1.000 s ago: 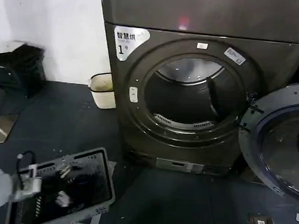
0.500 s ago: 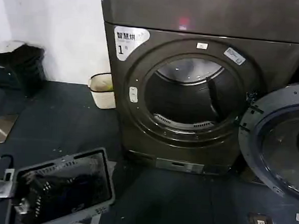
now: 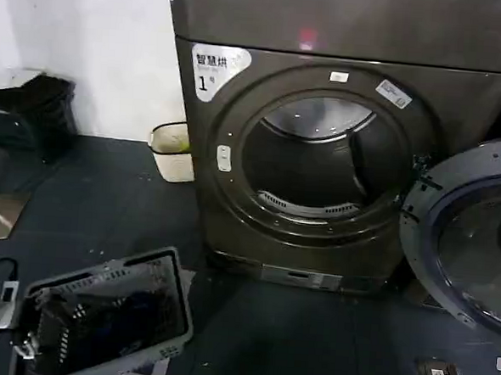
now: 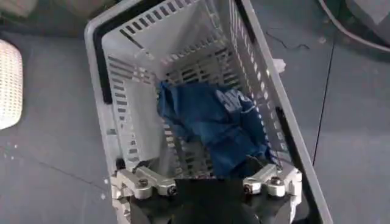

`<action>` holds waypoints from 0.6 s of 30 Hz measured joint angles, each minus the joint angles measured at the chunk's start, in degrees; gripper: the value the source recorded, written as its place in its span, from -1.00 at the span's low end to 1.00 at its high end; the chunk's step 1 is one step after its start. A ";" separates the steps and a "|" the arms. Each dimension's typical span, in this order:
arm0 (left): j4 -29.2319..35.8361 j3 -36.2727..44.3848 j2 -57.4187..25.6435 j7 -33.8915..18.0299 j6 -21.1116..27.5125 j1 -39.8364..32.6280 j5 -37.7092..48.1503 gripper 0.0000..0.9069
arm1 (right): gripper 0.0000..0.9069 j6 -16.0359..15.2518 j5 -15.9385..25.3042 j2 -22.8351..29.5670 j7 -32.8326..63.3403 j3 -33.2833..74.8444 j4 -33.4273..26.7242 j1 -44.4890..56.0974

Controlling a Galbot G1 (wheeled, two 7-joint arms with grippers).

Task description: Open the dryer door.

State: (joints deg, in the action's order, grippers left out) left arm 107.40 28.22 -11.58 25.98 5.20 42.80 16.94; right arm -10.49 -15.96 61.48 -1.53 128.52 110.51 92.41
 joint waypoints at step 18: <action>0.54 -0.05 -0.03 1.19 -0.02 -0.51 -2.18 1.00 | 1.00 0.34 0.02 1.00 -0.22 0.31 0.28 0.05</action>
